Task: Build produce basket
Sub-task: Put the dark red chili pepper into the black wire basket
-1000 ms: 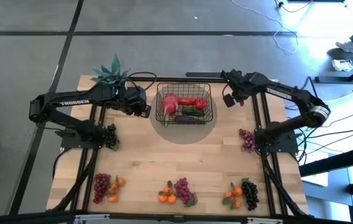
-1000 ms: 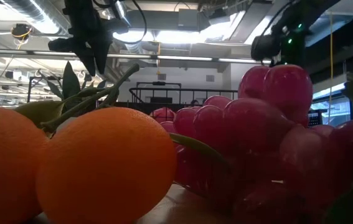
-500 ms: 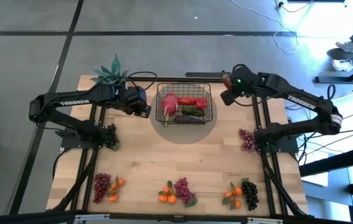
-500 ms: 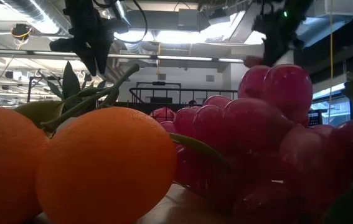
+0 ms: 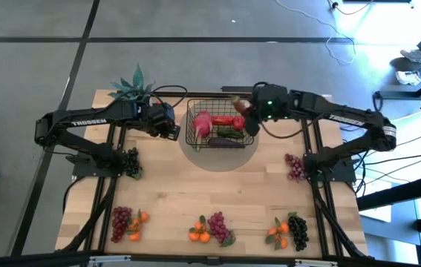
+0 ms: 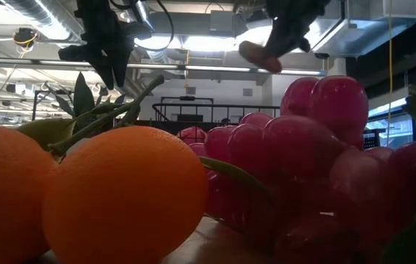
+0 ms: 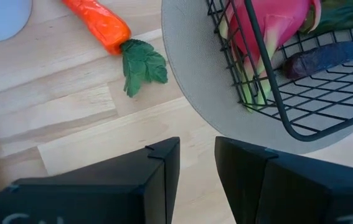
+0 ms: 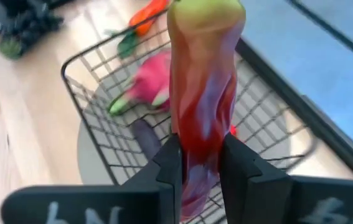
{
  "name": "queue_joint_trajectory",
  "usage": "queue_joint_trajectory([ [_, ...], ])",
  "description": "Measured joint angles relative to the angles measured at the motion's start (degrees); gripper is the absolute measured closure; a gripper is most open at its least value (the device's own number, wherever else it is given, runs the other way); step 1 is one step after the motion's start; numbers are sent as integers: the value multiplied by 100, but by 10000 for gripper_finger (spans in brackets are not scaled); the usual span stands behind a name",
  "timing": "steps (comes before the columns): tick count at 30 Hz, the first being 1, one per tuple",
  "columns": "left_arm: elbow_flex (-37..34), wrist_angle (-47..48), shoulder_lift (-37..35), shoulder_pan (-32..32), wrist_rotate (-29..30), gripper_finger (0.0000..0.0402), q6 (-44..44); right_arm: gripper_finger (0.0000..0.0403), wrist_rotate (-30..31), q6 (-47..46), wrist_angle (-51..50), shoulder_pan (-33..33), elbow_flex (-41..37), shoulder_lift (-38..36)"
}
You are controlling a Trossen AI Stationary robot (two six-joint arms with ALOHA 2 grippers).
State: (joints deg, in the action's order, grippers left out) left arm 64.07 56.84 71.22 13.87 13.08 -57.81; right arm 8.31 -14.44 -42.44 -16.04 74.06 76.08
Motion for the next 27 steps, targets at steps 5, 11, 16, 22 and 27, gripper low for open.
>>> queue_joint_trajectory([
  [5, 0, 0, 0, -1, 102, 311, 0, 346, -431, 218, 158, 110, 0, 521],
  [11, 0, 0, 0, -1, 140, 311, 2, 346, -543, 443, 157, 170, 0, 1113],
  [16, 0, 0, 0, -2, 140, 311, 0, 346, -545, 646, 151, 165, 0, 1584],
  [22, 0, 2, 0, 0, 140, 311, 0, 346, -848, 866, 165, 169, 0, 1912],
  [27, 0, 4, 0, 0, 140, 311, 0, 346, -851, 918, 138, 167, -2, 2034],
])
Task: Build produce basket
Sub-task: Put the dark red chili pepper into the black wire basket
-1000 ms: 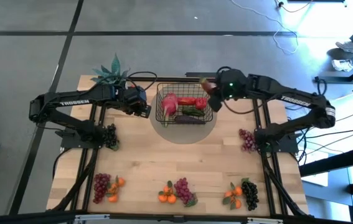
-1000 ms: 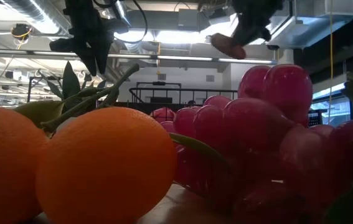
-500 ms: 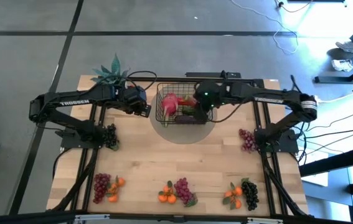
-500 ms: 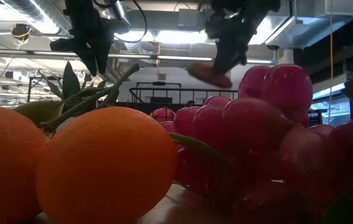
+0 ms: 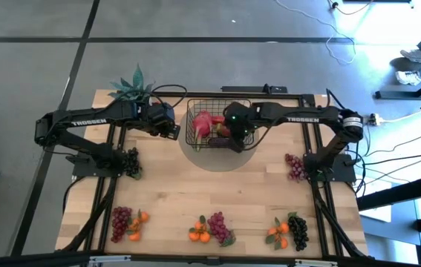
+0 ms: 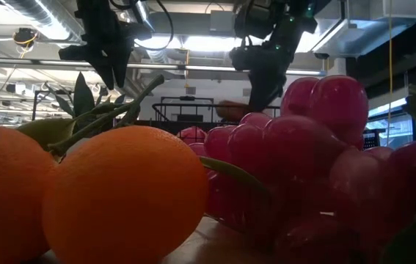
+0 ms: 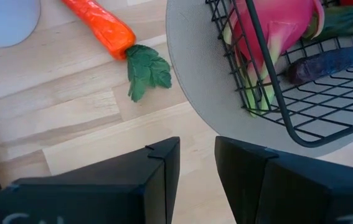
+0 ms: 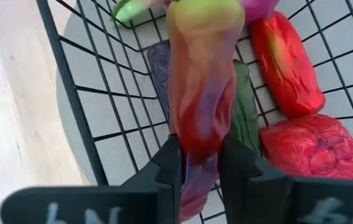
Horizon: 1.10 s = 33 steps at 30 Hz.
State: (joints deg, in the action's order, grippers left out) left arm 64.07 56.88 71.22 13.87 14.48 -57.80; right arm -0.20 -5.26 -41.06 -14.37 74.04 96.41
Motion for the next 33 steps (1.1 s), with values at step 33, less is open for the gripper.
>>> queue_joint_trajectory([
  [33, 0, -366, 0, -153, 2, 311, 1484, 320, 6, 201, 9, -164, 0, 55],
])
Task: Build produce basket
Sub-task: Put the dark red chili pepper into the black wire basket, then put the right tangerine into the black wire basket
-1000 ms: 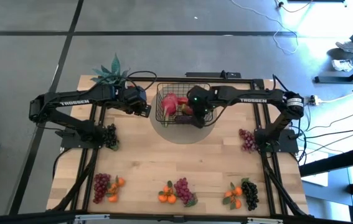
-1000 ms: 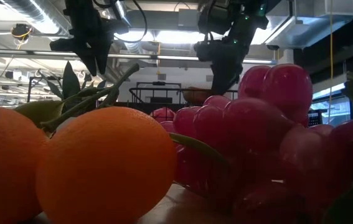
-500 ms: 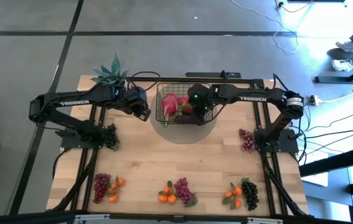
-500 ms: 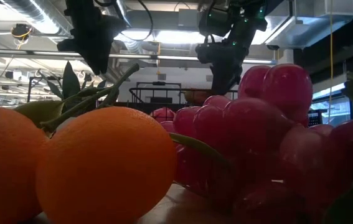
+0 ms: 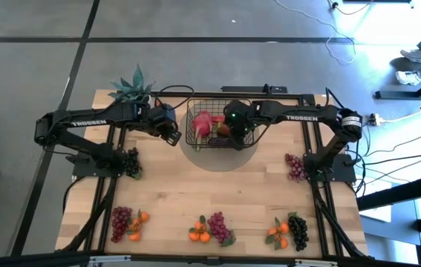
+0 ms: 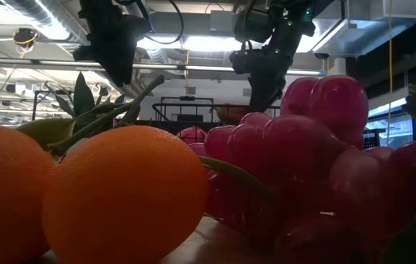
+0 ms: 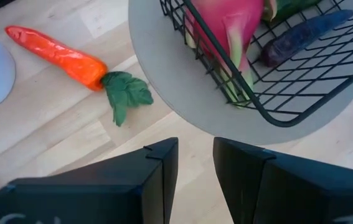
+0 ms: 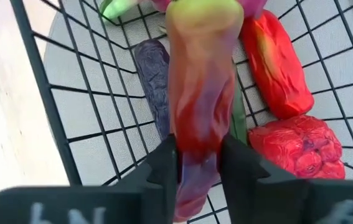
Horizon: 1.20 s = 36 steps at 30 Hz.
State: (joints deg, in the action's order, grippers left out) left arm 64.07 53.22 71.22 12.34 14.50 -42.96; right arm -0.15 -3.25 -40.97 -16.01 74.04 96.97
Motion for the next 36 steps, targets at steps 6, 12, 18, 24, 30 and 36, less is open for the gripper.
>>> queue_joint_trajectory([
  [6, 0, 1, 0, -3, 0, 311, 0, 247, -2, 73, -4, 4, 0, -2],
  [12, 0, 3, 0, -2, -1, 311, 4, 213, -2, 53, -4, 4, 0, -2],
  [18, 0, 5, 0, -124, -2, 311, 0, 211, 0, 53, -15, 4, 0, -68],
  [24, 0, 6, 0, -299, -1, 311, -42, 210, 3, 37, -33, 7, -4, -466],
  [30, 0, 80, -5, -520, -1, 311, -138, 210, 3, 34, -22, 107, -4, -1091],
  [36, 0, 332, -68, -888, -9, 311, -179, 210, 0, -328, 62, 303, -2, -1675],
])
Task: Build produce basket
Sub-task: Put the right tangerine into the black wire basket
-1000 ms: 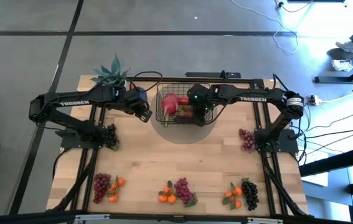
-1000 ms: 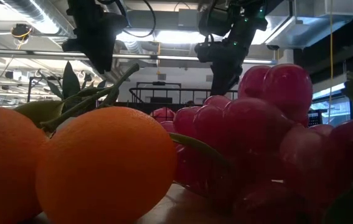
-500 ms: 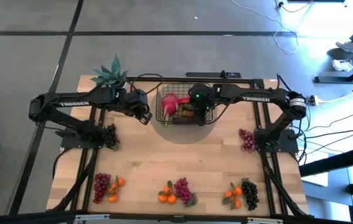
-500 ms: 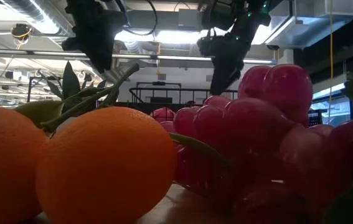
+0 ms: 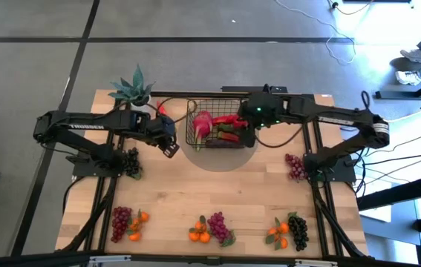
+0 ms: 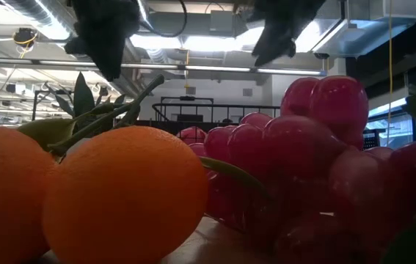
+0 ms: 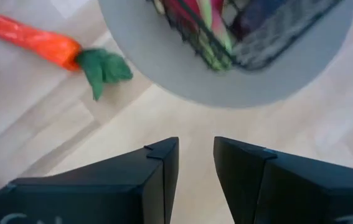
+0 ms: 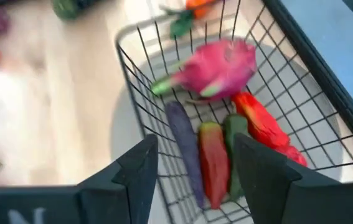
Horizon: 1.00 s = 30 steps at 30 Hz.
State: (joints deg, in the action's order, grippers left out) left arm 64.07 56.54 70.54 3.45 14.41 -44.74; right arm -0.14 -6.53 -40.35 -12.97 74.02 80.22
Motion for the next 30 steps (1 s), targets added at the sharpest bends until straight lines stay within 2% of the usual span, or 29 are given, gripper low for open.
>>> queue_joint_trajectory([
  [7, 0, 492, -11, -538, -170, 311, -801, 210, -64, -224, 33, 468, 2, -262],
  [19, 0, 574, -9, -1938, -192, 311, -3034, 210, -1235, -212, -100, 1177, 0, -278],
  [23, 0, 321, 75, -2400, -191, 311, -3586, 210, -1621, -194, -368, 1317, 2, -277],
  [30, 0, -467, 100, -3135, -176, 311, -3727, 210, -2336, -413, -837, 1731, 2, -277],
])
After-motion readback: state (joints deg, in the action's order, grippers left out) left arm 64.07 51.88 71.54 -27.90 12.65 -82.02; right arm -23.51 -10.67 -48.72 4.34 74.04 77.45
